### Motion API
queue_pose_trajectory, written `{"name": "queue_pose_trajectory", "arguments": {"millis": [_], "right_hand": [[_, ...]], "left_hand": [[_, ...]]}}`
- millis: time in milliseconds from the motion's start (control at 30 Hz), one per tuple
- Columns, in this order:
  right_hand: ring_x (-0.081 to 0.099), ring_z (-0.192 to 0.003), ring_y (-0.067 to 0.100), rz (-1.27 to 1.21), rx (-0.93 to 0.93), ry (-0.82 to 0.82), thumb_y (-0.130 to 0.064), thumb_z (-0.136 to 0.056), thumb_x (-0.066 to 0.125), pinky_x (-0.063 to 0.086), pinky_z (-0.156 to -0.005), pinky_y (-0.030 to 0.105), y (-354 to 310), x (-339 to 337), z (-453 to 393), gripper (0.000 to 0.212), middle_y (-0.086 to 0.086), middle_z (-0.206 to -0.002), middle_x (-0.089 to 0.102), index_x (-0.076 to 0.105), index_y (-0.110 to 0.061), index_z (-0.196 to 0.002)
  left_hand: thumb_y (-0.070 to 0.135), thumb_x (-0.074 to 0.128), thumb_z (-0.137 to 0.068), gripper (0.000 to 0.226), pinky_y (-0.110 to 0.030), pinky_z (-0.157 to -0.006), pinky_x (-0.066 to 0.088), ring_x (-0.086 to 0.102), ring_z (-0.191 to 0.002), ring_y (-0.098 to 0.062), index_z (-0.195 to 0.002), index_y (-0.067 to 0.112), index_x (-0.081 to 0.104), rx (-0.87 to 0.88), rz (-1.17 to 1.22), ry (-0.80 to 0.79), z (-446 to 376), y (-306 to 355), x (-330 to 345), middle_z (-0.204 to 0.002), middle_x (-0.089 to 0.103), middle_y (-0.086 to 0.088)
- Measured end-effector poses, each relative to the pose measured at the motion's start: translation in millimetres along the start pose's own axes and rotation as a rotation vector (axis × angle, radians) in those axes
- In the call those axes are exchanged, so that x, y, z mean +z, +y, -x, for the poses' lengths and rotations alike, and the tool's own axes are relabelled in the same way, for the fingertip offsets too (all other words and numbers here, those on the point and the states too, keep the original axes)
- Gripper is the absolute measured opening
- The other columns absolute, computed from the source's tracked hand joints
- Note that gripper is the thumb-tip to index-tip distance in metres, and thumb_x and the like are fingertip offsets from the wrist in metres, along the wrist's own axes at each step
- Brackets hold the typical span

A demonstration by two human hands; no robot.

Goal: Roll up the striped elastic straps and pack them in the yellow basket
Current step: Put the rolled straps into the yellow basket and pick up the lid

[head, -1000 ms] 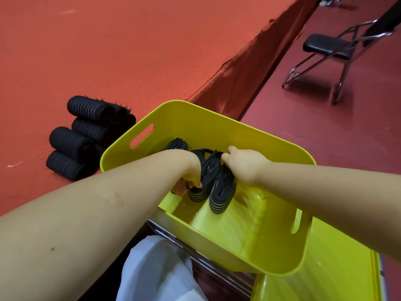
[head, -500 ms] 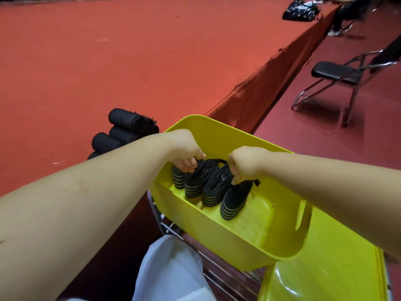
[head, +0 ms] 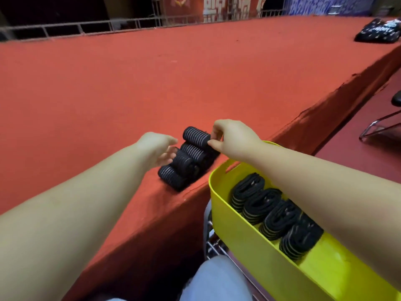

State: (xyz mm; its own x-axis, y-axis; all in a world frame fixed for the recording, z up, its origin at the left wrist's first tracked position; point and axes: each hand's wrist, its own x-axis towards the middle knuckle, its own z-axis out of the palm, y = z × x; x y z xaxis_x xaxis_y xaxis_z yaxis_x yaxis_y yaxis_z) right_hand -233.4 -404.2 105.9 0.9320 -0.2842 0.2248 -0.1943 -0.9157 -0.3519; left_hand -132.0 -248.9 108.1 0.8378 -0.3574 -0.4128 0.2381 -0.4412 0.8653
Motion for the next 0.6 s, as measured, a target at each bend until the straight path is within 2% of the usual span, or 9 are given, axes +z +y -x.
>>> {"name": "queue_pose_trajectory", "arguments": {"millis": [100,200,300,433,500,600], "right_hand": [[0.055,-0.104,0.029,-0.043,0.103,0.015,-0.035,-0.091,0.057,0.045,-0.087,0.037,3,21,-22,0.024,0.008,-0.114,0.056,0.057,-0.016,-0.105],[0.051,-0.116,0.031,-0.101,0.266,0.015,-0.042,-0.093,0.053,0.043,-0.094,0.038,9,35,-46,0.041,0.012,-0.126,0.053,0.052,-0.013,-0.12],[0.051,-0.12,0.031,-0.153,0.394,-0.063,-0.052,-0.09,0.053,0.041,-0.094,0.035,14,43,-66,0.058,0.012,-0.13,0.055,0.049,-0.009,-0.128],[0.058,-0.109,0.029,-0.214,0.483,-0.145,-0.06,-0.079,0.062,0.045,-0.086,0.033,16,52,-85,0.065,0.011,-0.118,0.063,0.059,-0.007,-0.116],[0.061,-0.101,0.029,-0.258,0.492,-0.191,-0.061,-0.074,0.067,0.047,-0.081,0.034,13,54,-88,0.066,0.01,-0.11,0.065,0.063,-0.005,-0.109],[0.059,-0.096,0.027,-0.217,0.427,-0.234,-0.058,-0.071,0.071,0.045,-0.077,0.033,4,55,-85,0.06,0.007,-0.102,0.061,0.057,-0.009,-0.102]], "left_hand": [[0.024,0.057,-0.092,0.014,-0.017,-0.04,0.047,0.052,-0.055,-0.012,-0.094,0.01,0.055,-0.107,-0.023,0.0,-19,-23,-8,-0.072,0.054,-0.004],[0.034,0.058,-0.091,0.033,-0.017,-0.037,0.047,0.057,-0.061,-0.014,-0.108,0.006,0.051,-0.195,0.01,-0.06,-37,-35,-7,-0.08,0.059,-0.008],[0.043,0.06,-0.088,0.041,-0.016,-0.036,0.042,0.058,-0.057,-0.014,-0.099,0.005,0.05,-0.223,-0.032,-0.076,-50,-36,0,-0.077,0.06,-0.008],[0.06,0.058,-0.081,0.048,-0.011,-0.036,0.026,0.047,-0.039,-0.009,-0.08,0.013,0.05,-0.216,-0.177,-0.045,-62,-34,6,-0.063,0.056,-0.003],[0.06,0.06,-0.079,0.047,-0.006,-0.034,0.022,0.044,-0.04,-0.01,-0.083,0.014,0.051,-0.179,-0.196,-0.036,-68,-33,9,-0.067,0.054,-0.003],[0.051,0.06,-0.083,0.039,-0.004,-0.031,0.022,0.043,-0.047,-0.012,-0.081,0.013,0.049,-0.147,-0.196,-0.029,-72,-32,14,-0.074,0.051,-0.003]]}}
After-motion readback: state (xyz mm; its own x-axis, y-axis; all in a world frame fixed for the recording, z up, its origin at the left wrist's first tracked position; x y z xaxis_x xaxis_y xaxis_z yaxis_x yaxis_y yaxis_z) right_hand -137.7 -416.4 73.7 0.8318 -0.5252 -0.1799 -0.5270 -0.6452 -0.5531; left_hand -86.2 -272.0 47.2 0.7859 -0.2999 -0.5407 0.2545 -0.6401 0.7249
